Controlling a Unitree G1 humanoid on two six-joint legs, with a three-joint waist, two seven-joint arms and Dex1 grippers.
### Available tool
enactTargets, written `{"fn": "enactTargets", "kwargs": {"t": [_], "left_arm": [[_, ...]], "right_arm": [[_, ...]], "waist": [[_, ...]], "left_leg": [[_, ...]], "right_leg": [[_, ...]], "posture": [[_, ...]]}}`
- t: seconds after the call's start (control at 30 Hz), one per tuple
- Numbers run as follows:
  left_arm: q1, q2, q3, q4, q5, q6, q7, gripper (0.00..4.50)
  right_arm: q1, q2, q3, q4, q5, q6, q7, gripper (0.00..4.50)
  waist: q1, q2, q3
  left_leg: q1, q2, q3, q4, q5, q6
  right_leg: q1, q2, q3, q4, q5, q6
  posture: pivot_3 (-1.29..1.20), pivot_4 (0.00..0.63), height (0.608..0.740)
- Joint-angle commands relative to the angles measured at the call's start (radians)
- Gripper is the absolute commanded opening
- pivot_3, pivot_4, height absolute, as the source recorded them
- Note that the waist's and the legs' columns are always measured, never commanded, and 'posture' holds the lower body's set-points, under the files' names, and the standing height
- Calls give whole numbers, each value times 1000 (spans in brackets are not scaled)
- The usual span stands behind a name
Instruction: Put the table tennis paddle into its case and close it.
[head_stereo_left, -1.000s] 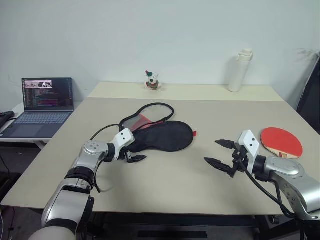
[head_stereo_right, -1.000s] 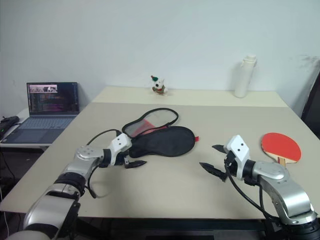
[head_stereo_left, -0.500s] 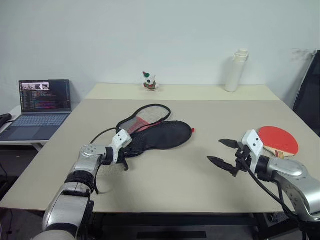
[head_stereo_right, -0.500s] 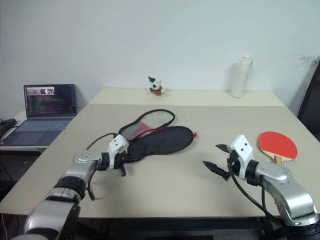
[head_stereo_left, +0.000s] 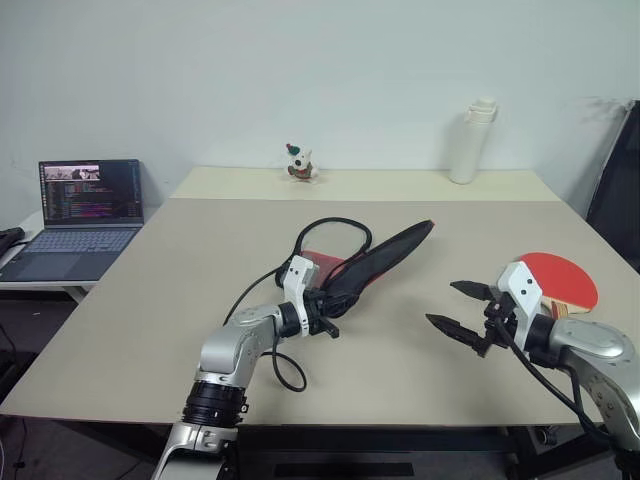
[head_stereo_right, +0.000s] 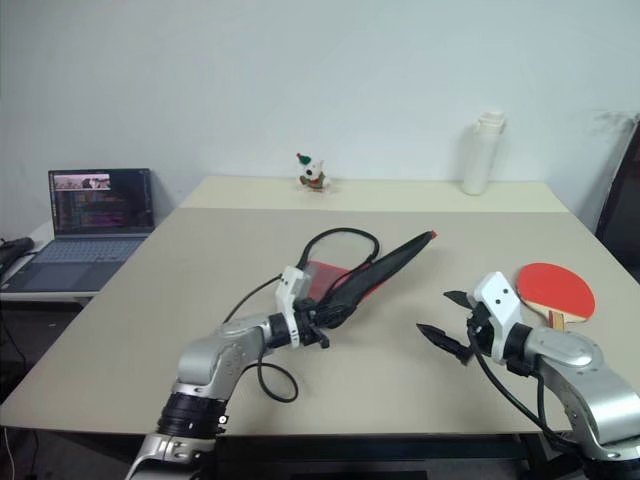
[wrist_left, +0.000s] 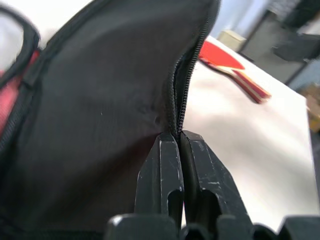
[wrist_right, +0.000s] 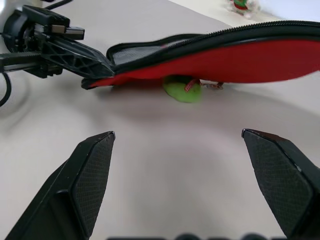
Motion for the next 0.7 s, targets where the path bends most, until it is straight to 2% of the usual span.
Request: {"fn": "enactTargets", "kwargs": {"t": [0.03,0.2,0.3,0.53,0.7], "left_arm": [[-9,-7,-11,-50,-15,6,24,491],[25,5,-35,-91,-17,-7,18,2023],[58,44,-33,-143,-55,-8,-52,2900],[94,281,74,-101,-87,-103,-221,2900],[83,384,129,-27,-83,-161,-261,2900]], "right_arm": [[-7,-14,-26,-34,19,3,3,4500],[-1,0,-28,-43,40,49,-20,4500],[-10,27,-31,-42,71,106,-60,4500],[-87,161,-98,-49,288,433,-236,4500],[-145,259,-23,-9,271,496,-342,4500]], "waist": [[0,0,0],[1,0,0],[0,0,0],[-2,0,0],[-1,0,0]], "left_leg": [[0,0,0,0,0,0],[0,0,0,-1,0,0],[0,1,0,-1,0,0],[1,3,-1,-2,0,-1],[0,3,-2,-2,0,-1]], "right_leg": [[0,0,0,0,0,0],[0,0,0,-1,0,0],[0,-1,1,-1,0,0],[0,0,1,0,-1,-4],[-1,0,0,0,-2,-5]], "posture": [[0,150,740],[0,150,740],[0,150,740],[0,150,740],[0,150,740]]}}
